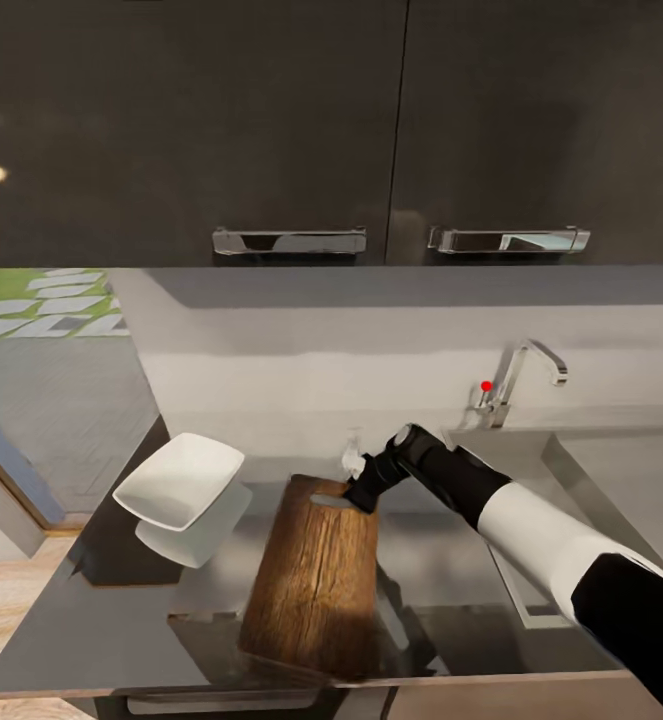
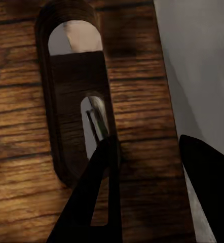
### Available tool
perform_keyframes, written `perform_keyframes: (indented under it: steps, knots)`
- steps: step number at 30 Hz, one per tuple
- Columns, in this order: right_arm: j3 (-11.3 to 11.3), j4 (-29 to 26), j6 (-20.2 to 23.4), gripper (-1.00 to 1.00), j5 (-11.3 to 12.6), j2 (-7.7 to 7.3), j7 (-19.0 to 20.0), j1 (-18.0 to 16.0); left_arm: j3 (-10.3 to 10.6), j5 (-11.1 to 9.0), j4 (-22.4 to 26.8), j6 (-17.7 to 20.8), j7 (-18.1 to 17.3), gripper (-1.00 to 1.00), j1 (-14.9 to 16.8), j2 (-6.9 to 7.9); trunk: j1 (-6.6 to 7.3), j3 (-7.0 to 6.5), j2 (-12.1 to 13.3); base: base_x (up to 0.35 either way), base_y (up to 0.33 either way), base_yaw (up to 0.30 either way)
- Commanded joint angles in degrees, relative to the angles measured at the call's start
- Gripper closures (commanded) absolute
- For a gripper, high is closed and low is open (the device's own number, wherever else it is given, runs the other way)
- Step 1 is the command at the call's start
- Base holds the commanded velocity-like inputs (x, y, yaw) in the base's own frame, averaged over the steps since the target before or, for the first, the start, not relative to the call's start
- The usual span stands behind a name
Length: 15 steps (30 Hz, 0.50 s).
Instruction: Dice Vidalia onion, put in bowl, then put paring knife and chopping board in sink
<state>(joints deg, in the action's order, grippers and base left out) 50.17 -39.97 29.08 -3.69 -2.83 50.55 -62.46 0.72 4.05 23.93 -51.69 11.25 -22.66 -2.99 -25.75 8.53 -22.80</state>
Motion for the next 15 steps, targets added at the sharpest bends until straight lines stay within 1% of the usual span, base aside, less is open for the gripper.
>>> perform_keyframes:
  steps: [1, 4, 6, 9, 12, 15]
  knots:
    - [-1.0, 0.0, 0.4, 1.0, -0.2, -0.05, 0.2, 0.0, 0.1, 0.4, 0.1, 0.0, 0.5, -1.0, 0.0, 0.0, -0.04, 0.12, -0.1, 0.0, 0.0, 0.0]
    - [-2.9, 0.2, 0.5, 1.0, -0.2, -0.11, -0.4, 0.0, 0.1, 0.4, 0.1, 0.0, 0.5, -1.0, 0.0, 0.0, -0.04, 0.12, -0.1, 0.0, 0.0, 0.0]
    - [-3.5, 0.5, 0.6, 1.0, -0.2, -0.11, -1.5, 0.0, 0.1, 0.4, 0.0, 0.0, 0.5, -1.0, 0.0, 0.0, -0.04, 0.12, -0.1, 0.0, 0.0, 0.0]
    - [-3.9, 1.7, 0.8, 1.0, -0.2, -0.09, -4.7, 0.0, 0.1, 0.4, -0.5, 0.0, 0.5, -1.0, 0.0, 0.12, -0.04, 0.12, -0.1, 0.0, 0.0, 0.0]
    - [-4.0, 3.4, 0.9, 1.0, -0.1, 0.03, -7.9, 0.0, 0.1, 0.3, -0.7, 0.0, 0.5, -1.0, 0.0, 0.54, -0.04, 0.12, -0.1, 0.0, 0.0, 0.0]
    - [-4.1, 4.0, 1.0, 1.0, -0.1, 0.16, -9.1, 0.0, 0.1, 0.3, -0.7, 0.0, 0.5, -1.0, 0.0, 0.67, -0.04, 0.12, -0.1, 0.0, 0.0, 0.0]
